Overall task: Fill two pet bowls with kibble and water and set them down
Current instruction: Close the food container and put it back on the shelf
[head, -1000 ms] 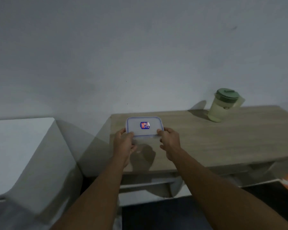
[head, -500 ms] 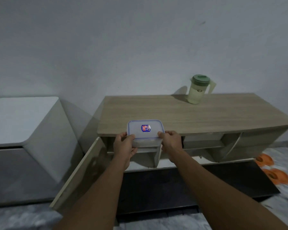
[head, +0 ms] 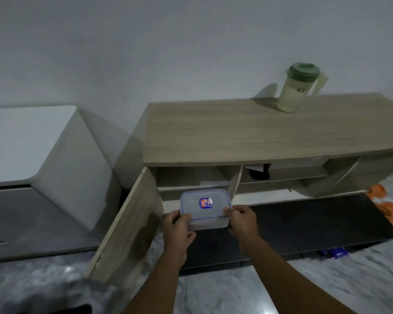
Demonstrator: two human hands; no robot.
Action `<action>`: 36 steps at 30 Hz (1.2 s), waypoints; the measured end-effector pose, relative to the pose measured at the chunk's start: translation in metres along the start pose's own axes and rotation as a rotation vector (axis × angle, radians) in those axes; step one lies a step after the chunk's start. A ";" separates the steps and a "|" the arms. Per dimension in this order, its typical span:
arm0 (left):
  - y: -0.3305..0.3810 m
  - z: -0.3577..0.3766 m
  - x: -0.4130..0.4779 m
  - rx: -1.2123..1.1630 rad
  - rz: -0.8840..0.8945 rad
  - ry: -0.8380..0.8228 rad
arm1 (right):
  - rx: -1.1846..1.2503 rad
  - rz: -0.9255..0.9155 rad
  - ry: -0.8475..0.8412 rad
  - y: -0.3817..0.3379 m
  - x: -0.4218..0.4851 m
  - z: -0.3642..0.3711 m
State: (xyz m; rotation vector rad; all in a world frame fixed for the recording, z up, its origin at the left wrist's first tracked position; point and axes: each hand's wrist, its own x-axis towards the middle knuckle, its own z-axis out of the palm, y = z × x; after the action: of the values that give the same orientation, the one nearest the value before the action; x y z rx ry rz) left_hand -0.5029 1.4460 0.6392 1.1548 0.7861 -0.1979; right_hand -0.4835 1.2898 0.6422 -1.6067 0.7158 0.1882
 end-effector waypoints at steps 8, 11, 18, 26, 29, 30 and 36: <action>-0.074 -0.024 0.077 -0.022 -0.092 0.112 | 0.000 0.116 0.033 0.088 0.053 0.032; -0.106 -0.021 0.125 -0.023 -0.043 0.103 | 0.033 0.066 0.051 0.121 0.096 0.048; -0.157 -0.013 0.228 0.043 0.207 0.067 | 0.176 -0.150 0.071 0.176 0.189 0.091; -0.187 -0.007 0.324 0.181 0.546 0.108 | 0.206 -0.412 0.034 0.225 0.275 0.128; -0.198 -0.009 0.342 0.172 0.549 0.081 | 0.248 -0.412 -0.002 0.241 0.294 0.133; -0.200 -0.009 0.346 0.163 0.544 0.066 | 0.275 -0.411 -0.005 0.246 0.303 0.135; -0.209 -0.012 0.344 0.160 0.482 0.052 | 0.259 -0.342 -0.092 0.259 0.318 0.130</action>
State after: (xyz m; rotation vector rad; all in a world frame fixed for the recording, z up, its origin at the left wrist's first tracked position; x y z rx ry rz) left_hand -0.3684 1.4534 0.2595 1.4708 0.5225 0.1744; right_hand -0.3366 1.3053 0.2377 -1.4359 0.3692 -0.0770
